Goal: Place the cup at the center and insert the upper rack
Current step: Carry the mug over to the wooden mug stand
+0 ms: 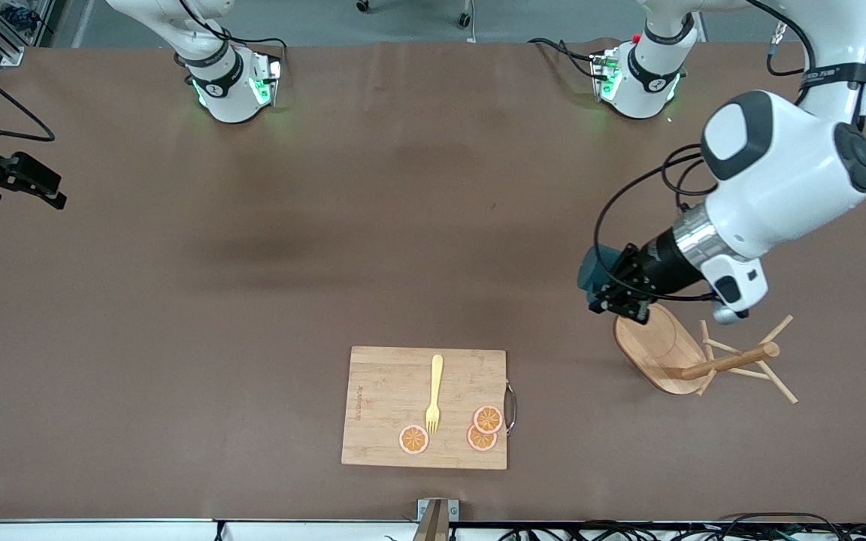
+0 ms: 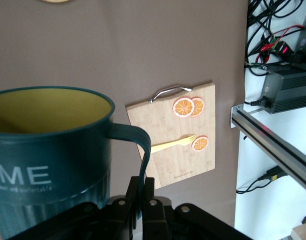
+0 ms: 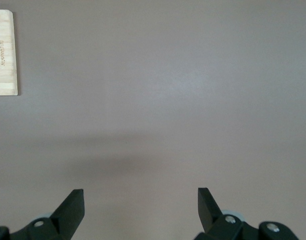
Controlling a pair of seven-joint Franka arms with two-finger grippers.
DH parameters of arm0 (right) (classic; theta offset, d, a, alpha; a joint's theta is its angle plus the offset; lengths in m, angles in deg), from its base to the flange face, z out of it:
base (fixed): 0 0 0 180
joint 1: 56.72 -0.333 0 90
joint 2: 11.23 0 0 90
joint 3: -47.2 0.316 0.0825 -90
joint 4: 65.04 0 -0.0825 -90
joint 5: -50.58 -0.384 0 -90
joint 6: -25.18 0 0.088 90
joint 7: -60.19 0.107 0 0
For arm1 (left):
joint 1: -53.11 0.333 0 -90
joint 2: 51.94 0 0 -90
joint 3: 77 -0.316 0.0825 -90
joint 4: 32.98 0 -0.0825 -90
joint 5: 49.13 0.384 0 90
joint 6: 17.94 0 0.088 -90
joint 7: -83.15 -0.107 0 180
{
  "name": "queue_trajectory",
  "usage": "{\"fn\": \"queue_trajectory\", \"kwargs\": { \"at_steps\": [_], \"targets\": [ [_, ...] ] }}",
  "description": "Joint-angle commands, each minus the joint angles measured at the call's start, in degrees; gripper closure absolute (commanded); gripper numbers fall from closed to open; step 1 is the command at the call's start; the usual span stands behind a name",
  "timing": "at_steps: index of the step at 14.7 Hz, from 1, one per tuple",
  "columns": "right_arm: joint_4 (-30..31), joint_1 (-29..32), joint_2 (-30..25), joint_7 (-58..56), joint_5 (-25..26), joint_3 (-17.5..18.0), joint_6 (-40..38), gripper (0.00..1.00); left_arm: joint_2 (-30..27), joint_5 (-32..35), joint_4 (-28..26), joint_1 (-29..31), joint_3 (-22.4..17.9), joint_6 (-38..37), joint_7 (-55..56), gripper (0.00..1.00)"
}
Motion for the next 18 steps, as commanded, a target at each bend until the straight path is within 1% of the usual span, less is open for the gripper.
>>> {"fn": "queue_trajectory", "kwargs": {
  "at_steps": [1, 5, 8, 10, 14, 18],
  "targets": [
    [0.5, 0.1, -0.7, -0.3, 0.7, 0.1, -0.2, 0.00, 0.3, -2.6, -1.0, 2.6, 0.3, 0.8, -3.7, 0.99],
    [0.5, 0.1, -0.7, -0.3, 0.6, 0.1, -0.2, 0.00, 2.0, -3.3, -0.9, 6.2, 0.4, 0.8, -7.6, 0.99],
    [0.4, 0.0, -0.7, -0.3, 0.6, 0.1, -0.1, 0.00, 3.5, -7.0, -0.5, 7.8, 0.3, 0.8, -12.6, 0.99],
    [0.5, 0.0, -0.7, -0.3, 0.6, 0.1, -0.2, 0.00, 4.7, -7.2, -0.1, 8.6, 0.3, 0.9, -14.8, 0.99],
    [0.4, -0.3, -0.7, -0.3, 0.6, 0.1, -0.1, 0.00, 7.2, -7.2, 2.5, 9.8, 0.2, 1.0, -16.6, 0.99],
    [0.5, -0.3, -0.7, -0.4, 0.6, 0.1, -0.2, 0.00, 8.1, -6.9, 2.6, 10.5, 0.1, 1.0, -17.6, 0.99]
  ]
}}
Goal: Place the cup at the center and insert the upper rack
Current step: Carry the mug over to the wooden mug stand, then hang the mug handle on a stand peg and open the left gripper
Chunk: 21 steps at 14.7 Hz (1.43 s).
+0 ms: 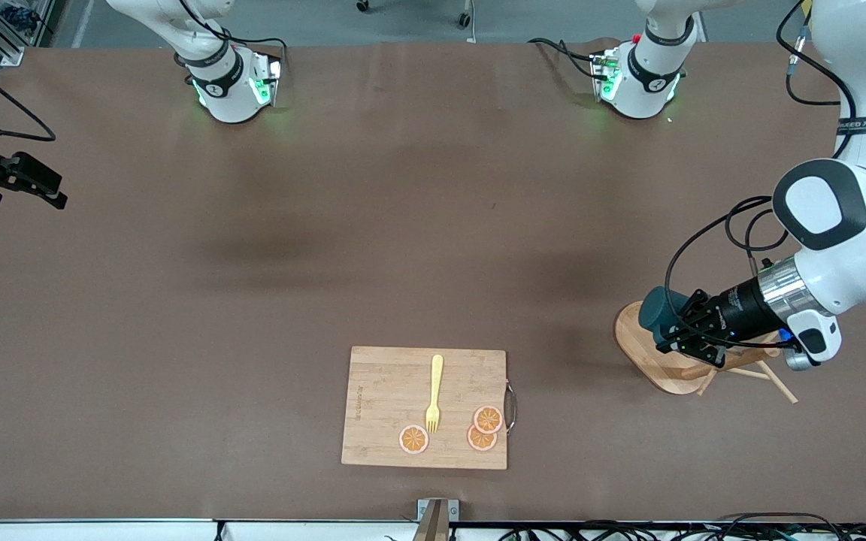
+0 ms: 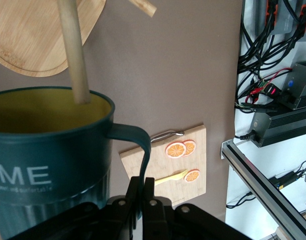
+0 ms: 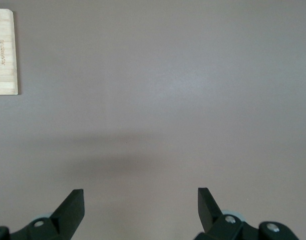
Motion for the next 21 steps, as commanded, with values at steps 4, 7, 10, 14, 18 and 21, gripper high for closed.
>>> {"fn": "queue_trajectory", "kwargs": {
  "at_steps": [4, 7, 10, 14, 18, 21],
  "targets": [
    [0.5, -0.1, -0.7, -0.4, 0.6, 0.0, 0.0, 0.00, 2.1, -0.9, 3.0, 1.6, 0.2, 0.2, -1.2, 0.98],
    [0.5, -0.1, -0.7, -0.4, 0.6, 0.0, 0.2, 0.00, 3.4, -0.9, 3.8, 2.9, 0.0, 0.4, -1.2, 0.97],
    [0.5, -0.1, -0.7, -0.4, 0.6, 0.0, 0.2, 0.00, 4.7, -0.9, 4.8, 3.7, 0.0, 0.4, -1.2, 0.97],
    [0.5, 0.0, -0.6, -0.3, 0.6, 0.0, 0.3, 0.00, 5.6, -0.8, 5.7, 4.7, -0.1, 0.4, -1.2, 0.96],
    [0.5, -0.1, -0.7, -0.3, 0.6, 0.0, 0.3, 0.00, 5.1, -0.5, 5.8, 6.0, -0.1, 1.1, -1.3, 0.45],
    [0.5, -0.1, -0.7, -0.4, 0.6, 0.0, 0.3, 0.00, 2.8, -0.1, 5.9, 6.6, -0.2, 1.7, -1.3, 0.00]
  ]
}}
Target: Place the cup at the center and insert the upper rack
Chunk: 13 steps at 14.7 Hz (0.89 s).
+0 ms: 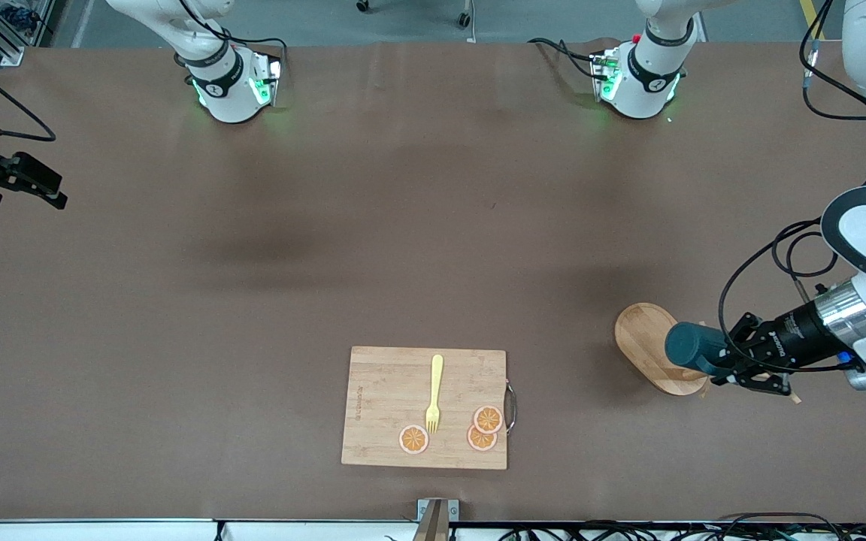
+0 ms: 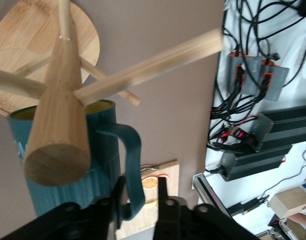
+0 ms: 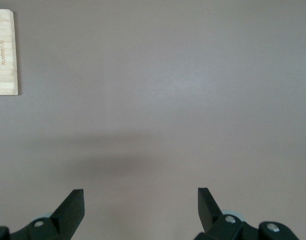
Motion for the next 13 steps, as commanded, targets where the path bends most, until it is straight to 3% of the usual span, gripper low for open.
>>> {"fn": "queue_trajectory", "kwargs": {
  "at_steps": [1, 4, 7, 13],
  "targets": [
    [0.5, -0.1, -0.7, -0.3, 0.6, 0.0, 0.3, 0.00, -2.3, -0.1, 0.7, 1.3, 0.3, 0.1, -1.1, 0.00],
    [0.4, -0.1, -0.6, -0.3, 0.6, 0.0, 0.6, 0.00, -3.8, 0.3, 2.5, 1.8, 0.2, -0.6, -0.8, 0.00],
    [0.4, -0.1, -0.6, -0.3, 0.6, 0.0, 0.6, 0.00, -9.1, 11.1, 1.9, 1.8, 0.4, -6.5, -4.4, 0.00],
    [0.3, -0.1, -0.6, -0.3, 0.6, 0.0, 0.6, 0.00, -18.2, 19.7, 1.5, 6.7, 0.3, -26.7, -38.0, 0.00]
  ]
}}
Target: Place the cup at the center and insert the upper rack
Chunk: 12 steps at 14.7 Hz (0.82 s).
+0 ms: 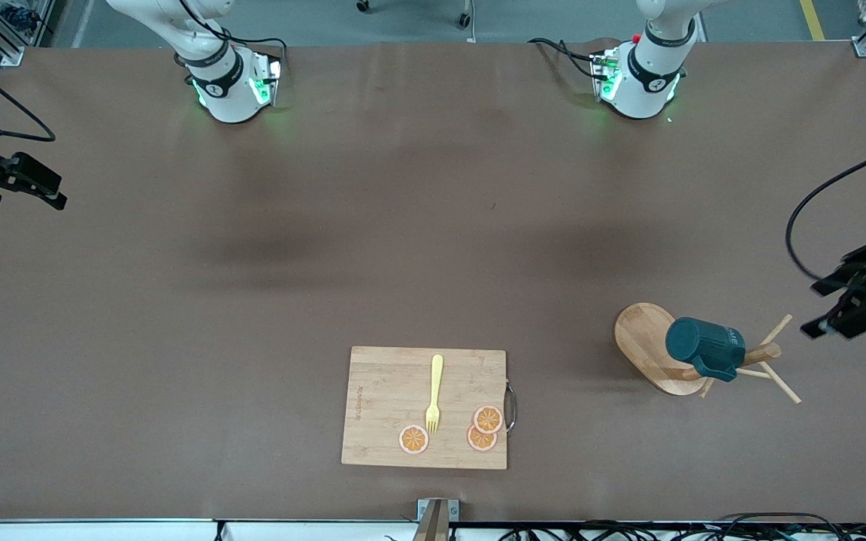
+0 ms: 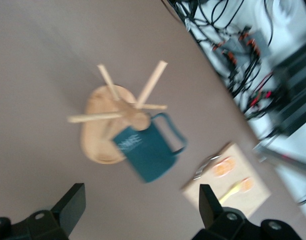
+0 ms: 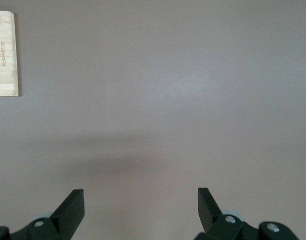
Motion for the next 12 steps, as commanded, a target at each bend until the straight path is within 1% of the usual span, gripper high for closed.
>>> {"fn": "queue_trajectory", "kwargs": {
  "at_steps": [1, 4, 5, 9, 11, 12],
  "targets": [
    [0.4, -0.1, -0.6, -0.3, 0.6, 0.0, 0.2, 0.00, -3.9, 4.0, -1.6, 1.3, 0.2, -5.0, -13.2, 0.00],
    [0.3, -0.1, -0.6, -0.3, 0.6, 0.0, 0.3, 0.00, -6.4, 7.4, -2.0, 1.2, 0.3, -7.9, -20.5, 0.00],
    [0.3, -0.1, -0.6, -0.3, 0.6, 0.0, 0.3, 0.00, -7.9, 8.6, -3.1, 1.1, 0.6, -8.4, -22.8, 0.00],
    [0.3, -0.1, -0.6, -0.3, 0.6, 0.0, 0.3, 0.00, -16.2, 9.0, -10.5, 1.4, 0.8, -8.9, -28.5, 0.00],
    [0.3, -0.1, -0.6, -0.3, 0.6, 0.0, 0.3, 0.00, -17.2, 8.6, -10.6, 0.2, 0.6, -8.9, -29.8, 0.00],
    [0.3, -0.1, -0.6, -0.3, 0.6, 0.0, 0.2, 0.00, -17.0, 8.5, -10.3, -1.8, 0.0, -8.9, -29.2, 0.00]
  ]
}}
